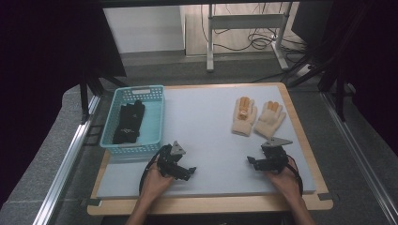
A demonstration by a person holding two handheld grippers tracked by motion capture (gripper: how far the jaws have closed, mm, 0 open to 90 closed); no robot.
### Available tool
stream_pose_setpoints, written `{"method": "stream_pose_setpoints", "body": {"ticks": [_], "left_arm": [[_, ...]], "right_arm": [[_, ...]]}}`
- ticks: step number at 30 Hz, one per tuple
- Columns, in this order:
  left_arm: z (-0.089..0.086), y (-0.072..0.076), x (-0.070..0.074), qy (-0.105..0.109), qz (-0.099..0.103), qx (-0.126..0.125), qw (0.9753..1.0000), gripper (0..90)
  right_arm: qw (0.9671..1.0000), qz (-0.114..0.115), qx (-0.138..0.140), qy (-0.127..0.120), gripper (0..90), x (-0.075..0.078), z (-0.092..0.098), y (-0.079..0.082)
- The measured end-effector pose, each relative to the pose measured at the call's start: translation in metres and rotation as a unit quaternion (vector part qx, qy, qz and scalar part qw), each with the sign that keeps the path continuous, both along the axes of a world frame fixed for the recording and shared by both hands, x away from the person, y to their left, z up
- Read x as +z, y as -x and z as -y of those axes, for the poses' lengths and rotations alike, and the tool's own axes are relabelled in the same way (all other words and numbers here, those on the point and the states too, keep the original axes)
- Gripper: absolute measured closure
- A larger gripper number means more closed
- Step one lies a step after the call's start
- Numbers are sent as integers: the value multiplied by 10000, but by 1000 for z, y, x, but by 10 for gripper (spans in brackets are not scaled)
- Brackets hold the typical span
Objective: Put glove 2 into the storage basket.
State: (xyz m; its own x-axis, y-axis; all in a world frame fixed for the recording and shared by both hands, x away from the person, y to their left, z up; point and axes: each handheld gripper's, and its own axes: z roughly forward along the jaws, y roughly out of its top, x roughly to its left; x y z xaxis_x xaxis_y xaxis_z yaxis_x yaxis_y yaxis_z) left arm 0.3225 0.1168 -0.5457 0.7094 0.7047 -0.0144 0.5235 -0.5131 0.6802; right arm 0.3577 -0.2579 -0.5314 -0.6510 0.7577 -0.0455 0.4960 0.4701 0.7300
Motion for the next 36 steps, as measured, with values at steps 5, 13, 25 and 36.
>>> {"method": "stream_pose_setpoints", "body": {"ticks": [5,13,25,36], "left_arm": [[-2,1,-2,126,-19,26,9999,3],[-2,1,-3,141,-18,35,9999,3],[-2,1,-3,146,-14,35,9999,3],[-2,1,-3,146,-12,35,9999,4]], "right_arm": [[10000,-14,30,8,183,0,0,0],[9999,-43,94,45,126,-1,-2,0],[9998,-153,36,126,82,1,-3,-3],[9995,-251,-200,49,140,13,3,-17]]}}
